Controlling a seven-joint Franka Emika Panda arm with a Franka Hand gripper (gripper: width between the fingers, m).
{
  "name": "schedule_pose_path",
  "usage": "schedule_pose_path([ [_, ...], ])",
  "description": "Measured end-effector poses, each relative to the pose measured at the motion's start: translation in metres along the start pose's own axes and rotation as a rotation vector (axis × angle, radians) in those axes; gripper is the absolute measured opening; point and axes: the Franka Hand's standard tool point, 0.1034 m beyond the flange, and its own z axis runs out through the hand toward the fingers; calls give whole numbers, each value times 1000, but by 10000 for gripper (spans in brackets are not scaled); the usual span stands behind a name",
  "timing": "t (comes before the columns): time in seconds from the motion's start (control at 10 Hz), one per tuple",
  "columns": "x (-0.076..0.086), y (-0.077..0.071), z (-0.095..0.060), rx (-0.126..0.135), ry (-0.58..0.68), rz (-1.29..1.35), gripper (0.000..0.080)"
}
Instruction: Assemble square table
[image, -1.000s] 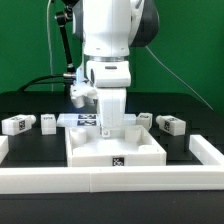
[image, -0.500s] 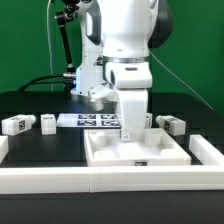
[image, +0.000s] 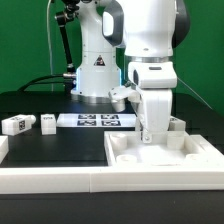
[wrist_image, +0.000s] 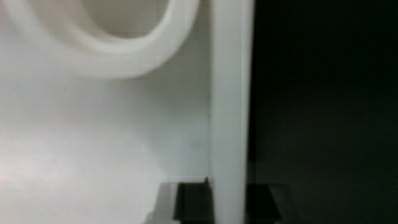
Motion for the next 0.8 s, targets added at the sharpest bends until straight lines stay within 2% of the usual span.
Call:
schedule_pose_path([
  [0.1,0,0,0,0,-1,10,60],
  [0.2,-1,0,0,1,-1,11,137],
  [0.3,-1,-1,1,1,-1,11,137],
  [0.4,-1,-1,1,2,-1,11,320],
  [0.5,-1,-1,1,2,-1,11,320],
  [0.6,-2,-2,-1,0,-2,20,503],
  [0.7,-4,-5,-8,-7,-6,47,602],
  [0.8,0,-11,-16,-14,-8,102,602],
])
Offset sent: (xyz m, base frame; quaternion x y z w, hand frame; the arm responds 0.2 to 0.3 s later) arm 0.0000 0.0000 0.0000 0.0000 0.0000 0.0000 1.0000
